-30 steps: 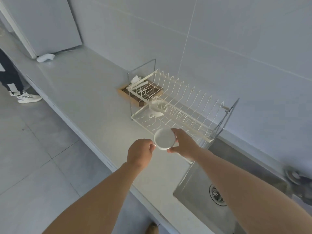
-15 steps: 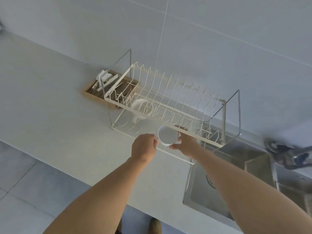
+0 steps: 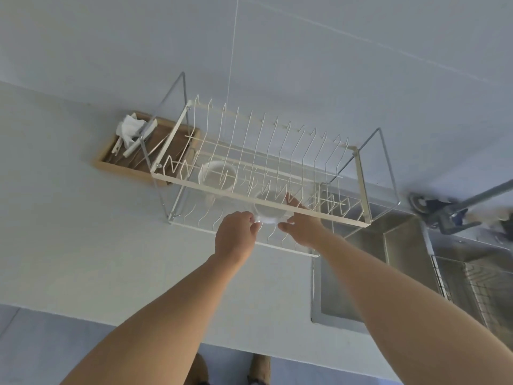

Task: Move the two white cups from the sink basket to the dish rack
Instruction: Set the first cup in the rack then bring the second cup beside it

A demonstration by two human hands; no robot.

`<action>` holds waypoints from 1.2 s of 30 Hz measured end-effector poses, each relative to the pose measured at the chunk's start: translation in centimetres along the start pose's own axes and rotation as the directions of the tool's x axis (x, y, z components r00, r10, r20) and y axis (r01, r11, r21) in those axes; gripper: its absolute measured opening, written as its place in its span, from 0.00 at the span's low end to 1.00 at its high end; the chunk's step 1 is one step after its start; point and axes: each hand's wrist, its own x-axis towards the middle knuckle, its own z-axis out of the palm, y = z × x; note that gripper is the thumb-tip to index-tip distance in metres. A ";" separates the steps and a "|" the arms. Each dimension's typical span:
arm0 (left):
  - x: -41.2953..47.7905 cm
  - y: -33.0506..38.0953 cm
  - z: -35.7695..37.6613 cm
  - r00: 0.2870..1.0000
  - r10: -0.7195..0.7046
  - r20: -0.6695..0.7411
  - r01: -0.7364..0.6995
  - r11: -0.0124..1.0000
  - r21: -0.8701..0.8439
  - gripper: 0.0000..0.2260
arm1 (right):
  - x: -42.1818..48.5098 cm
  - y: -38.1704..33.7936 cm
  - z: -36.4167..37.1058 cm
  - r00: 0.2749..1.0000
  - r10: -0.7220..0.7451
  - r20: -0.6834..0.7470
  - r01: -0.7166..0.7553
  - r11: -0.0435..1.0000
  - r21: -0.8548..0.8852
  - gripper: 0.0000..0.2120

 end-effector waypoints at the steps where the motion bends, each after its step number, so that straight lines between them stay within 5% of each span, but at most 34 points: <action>1: -0.1 0.0 -0.2 1.000 0.009 0.013 -0.009 1.000 -0.006 0.11 | -0.2 -0.2 0.2 1.000 0.012 -0.020 -0.012 1.000 -0.006 0.39; 9: -2.2 -0.8 -3.0 1.000 0.000 -0.019 0.001 0.999 0.046 0.11 | -2.5 -0.4 1.9 0.973 0.070 -0.221 -0.085 0.995 -0.057 0.27; 16: -2.1 -3.2 -6.7 0.981 -0.022 -0.191 0.037 0.997 0.075 0.13 | -4.4 -1.8 4.9 0.902 0.110 -0.418 -0.047 0.986 0.158 0.19; 27: 1.7 -6.6 -6.9 0.979 -0.074 -0.187 0.076 0.997 0.004 0.15 | -3.8 -7.0 10.8 0.756 0.431 -0.493 -0.177 0.859 0.480 0.25; 36: 3.8 -7.8 -6.5 0.979 -0.013 -0.202 0.018 1.000 0.022 0.13 | -2.1 -7.7 12.0 0.648 0.484 -0.588 -0.152 0.839 0.522 0.08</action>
